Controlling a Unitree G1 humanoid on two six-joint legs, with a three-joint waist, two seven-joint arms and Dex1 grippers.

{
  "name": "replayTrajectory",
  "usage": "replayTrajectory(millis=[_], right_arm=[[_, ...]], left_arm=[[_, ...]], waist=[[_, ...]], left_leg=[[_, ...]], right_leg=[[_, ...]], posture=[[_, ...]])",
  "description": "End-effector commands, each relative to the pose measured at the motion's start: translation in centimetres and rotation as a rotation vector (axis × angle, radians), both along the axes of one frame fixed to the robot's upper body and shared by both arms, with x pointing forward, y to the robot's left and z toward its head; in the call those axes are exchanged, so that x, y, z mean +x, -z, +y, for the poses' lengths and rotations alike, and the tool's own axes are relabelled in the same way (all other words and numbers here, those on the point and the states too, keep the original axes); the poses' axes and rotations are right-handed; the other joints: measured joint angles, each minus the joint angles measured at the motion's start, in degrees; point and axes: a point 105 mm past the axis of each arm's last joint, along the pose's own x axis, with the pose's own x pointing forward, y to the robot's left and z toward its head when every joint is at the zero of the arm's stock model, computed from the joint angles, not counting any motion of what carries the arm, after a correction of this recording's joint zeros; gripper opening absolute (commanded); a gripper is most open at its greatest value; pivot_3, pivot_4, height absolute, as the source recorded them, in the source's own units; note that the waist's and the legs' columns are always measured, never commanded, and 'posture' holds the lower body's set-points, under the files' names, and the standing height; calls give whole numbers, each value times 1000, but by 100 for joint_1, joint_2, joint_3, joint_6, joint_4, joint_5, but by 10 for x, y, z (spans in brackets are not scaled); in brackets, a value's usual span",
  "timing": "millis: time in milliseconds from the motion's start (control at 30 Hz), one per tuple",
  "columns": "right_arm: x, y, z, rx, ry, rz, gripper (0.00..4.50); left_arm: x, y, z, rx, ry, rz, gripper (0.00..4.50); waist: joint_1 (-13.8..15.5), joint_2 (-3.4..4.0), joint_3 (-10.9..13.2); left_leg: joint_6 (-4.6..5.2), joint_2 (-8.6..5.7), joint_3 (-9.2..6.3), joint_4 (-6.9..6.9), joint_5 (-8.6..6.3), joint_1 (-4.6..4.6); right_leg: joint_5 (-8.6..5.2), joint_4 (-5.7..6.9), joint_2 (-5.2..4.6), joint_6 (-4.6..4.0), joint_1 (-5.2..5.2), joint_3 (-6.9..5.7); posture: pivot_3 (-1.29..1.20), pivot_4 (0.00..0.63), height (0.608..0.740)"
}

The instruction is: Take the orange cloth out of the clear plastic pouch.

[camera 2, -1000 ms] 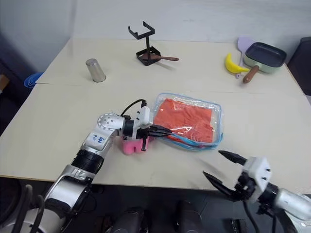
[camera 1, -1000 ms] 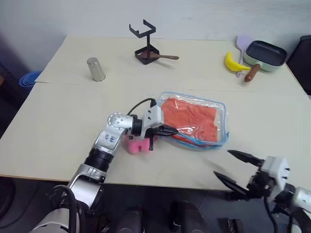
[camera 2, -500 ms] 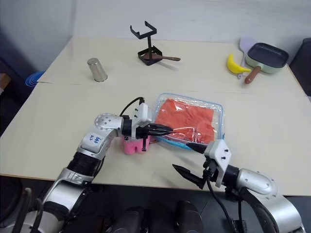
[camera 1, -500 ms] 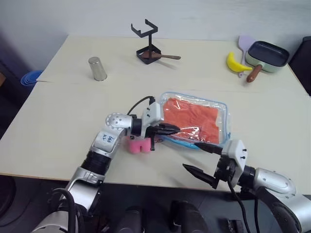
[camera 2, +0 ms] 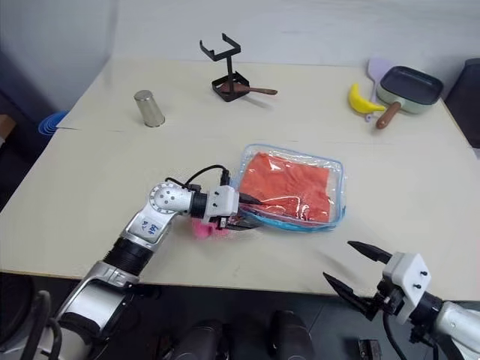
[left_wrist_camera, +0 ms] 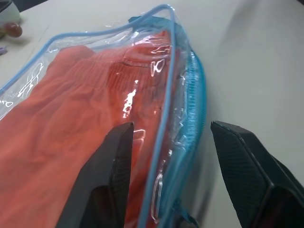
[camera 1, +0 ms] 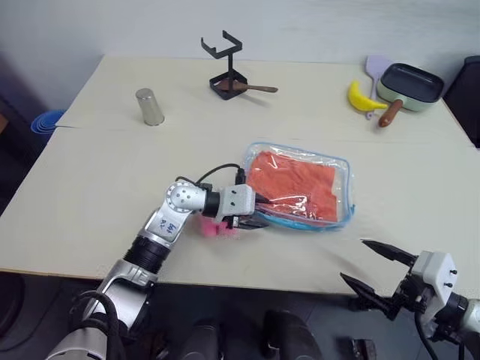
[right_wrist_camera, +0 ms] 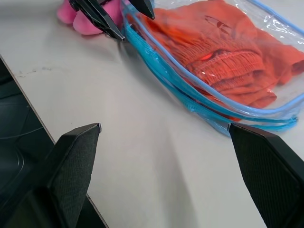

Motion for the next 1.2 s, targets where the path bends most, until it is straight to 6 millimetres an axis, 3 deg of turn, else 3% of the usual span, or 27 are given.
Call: replayTrajectory(millis=[33,233,367,567,633,733,933,1200], right_arm=[[-2,-6,6,1,-17,-41,4500],[-2,-5,8,7,-17,-37,4500],[-2,-7,15,9,-54,-34,4500],[-3,-18,63,108,-217,69,4500],[1,-22,78,146,-245,98,4500],[25,-20,91,155,-205,118,4500],[80,-22,83,138,46,58,4500],[109,-13,76,0,216,-2,4500]], left_arm=[[4,-11,-1,-29,-4,-27,1824],[3,-13,2,-45,4,27,11],[4,-19,1,-106,-11,90,11],[2,-37,-8,-245,-36,263,11],[1,-39,-10,-263,-41,303,11],[-2,-38,-12,-248,-36,312,11],[-5,-37,-11,-238,-43,321,11],[-7,-35,-10,-238,-45,324,11]], waist=[[4,0,0],[17,0,0],[13,0,0],[10,0,0],[8,-1,0],[-2,-3,-1],[19,-3,-2],[3,-3,-2]], left_leg=[[0,1,0,0,0,0],[0,-2,-1,1,0,-2],[0,-1,-1,1,0,-1],[0,1,-4,2,0,-2],[0,1,-5,4,0,-2],[-1,1,-7,6,0,-3],[-2,-5,-8,6,1,-10],[-2,-5,-8,4,1,-15]], right_leg=[[0,0,0,0,0,0],[0,1,-4,0,1,-1],[0,1,-2,0,1,-1],[0,2,-4,0,0,-2],[0,3,-4,0,1,-2],[0,2,-4,0,1,-3],[0,3,-5,0,-3,-6],[1,0,-2,1,-6,-9]], posture=[[0,150,740],[0,150,740],[0,150,740],[0,150,740],[0,150,740],[0,150,740],[0,150,740],[0,150,740]])
